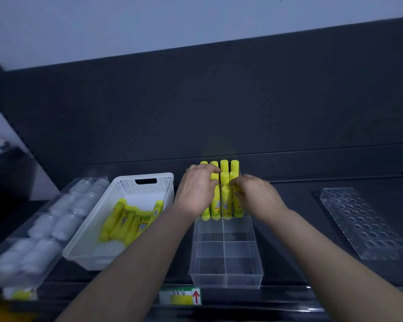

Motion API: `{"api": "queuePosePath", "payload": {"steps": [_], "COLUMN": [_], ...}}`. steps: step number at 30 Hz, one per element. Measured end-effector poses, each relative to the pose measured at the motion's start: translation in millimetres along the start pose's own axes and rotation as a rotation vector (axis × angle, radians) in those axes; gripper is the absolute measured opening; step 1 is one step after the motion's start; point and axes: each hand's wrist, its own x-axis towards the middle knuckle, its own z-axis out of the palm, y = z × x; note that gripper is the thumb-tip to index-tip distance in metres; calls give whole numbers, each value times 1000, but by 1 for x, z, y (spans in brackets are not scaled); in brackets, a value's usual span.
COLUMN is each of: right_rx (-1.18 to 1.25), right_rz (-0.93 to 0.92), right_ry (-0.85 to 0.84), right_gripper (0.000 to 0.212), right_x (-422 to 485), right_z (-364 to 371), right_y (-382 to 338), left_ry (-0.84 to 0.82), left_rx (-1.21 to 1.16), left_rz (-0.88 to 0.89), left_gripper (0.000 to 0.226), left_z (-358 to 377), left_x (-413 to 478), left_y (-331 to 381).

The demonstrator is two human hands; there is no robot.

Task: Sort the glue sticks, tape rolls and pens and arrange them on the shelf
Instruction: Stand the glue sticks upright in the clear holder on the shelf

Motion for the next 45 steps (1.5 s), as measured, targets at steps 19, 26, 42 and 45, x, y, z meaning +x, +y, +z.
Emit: {"api": "queuePosePath", "payload": {"steps": [19,26,42,45], "right_rx": [27,-20,-3,-32], "right_rz": [-235,-114,14,-9], "right_ry": [110,64,63,21], "right_gripper": [27,31,32,36], "right_x": [-10,-8,-7,2], "right_z": [32,59,60,64], "right_y": [-134,-165,-177,-193], "left_ry": [-109,-437,-387,-208], "left_rx": [67,153,242,129], "left_rz": [-380,-186,84,11], "left_gripper": [31,53,16,38], "left_z": [-70,-60,-47,-62], "left_x": [-62,-64,-36,-36], "left_y": [-147,-178,-180,-191]}}
